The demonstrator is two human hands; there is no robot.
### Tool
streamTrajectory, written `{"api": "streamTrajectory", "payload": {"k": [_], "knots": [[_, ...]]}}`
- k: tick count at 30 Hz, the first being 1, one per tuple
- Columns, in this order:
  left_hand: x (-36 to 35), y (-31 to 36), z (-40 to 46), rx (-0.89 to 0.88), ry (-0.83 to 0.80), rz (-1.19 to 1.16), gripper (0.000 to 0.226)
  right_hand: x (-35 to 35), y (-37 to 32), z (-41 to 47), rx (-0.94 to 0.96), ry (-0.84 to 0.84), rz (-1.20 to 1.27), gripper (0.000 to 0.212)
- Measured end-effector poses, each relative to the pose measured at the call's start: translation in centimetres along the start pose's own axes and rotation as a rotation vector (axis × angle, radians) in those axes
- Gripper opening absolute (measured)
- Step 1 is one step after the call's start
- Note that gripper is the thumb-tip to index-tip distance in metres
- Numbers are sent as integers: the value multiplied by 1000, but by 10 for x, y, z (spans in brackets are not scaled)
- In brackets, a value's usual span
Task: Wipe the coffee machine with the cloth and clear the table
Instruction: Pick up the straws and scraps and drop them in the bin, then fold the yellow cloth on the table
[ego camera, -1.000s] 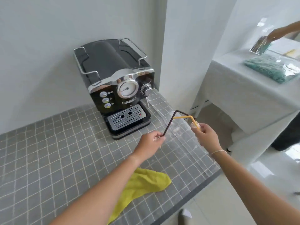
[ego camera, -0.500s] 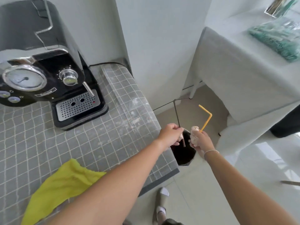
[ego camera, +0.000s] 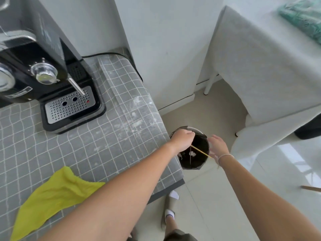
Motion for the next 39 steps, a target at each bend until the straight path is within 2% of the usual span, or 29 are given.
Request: {"api": "streamTrajectory", "payload": {"k": [2,4,8,12,17,24,28,30,32,34,36,39], "knots": [[12,7,-11,-73,-1,-46,33,-1,-6,-4,59,76,-13,50],[35,15,-26,-174,62,-95,41,-12,-26,-16,175,99,-57,42],[101,-3,-72,-337,244,-142,36,-64,-72,-71,432,12,-115,31],[181,-59,-131,-363,423,-145,29,-134,-87,-134,588,-154,-176,23],[250,-146,-197,-309,568,-93,26,-212,-54,-204,716,-280,-295,15],[274,-234,-233,-238,505,169,35,-256,31,-245,677,-204,-546,21],[271,-264,-228,-110,413,301,49,-253,58,-253,649,-108,-716,31],[266,-274,-227,-74,349,274,47,-253,68,-256,610,-89,-753,29],[260,-277,-227,-79,291,194,32,-256,74,-258,567,-93,-777,21],[260,-273,-228,-96,261,107,17,-258,72,-262,578,-94,-762,8],[262,-272,-230,-107,238,15,8,-258,62,-267,632,-100,-705,5],[267,-273,-241,-103,171,-180,14,-260,44,-275,649,-160,-553,6]]}}
Point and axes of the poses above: each hand's wrist, its own z-axis towards the middle knuckle, its own x-axis out of the back of the hand, y = z × x, the point moved 7 cm from there along z, towards the middle knuckle
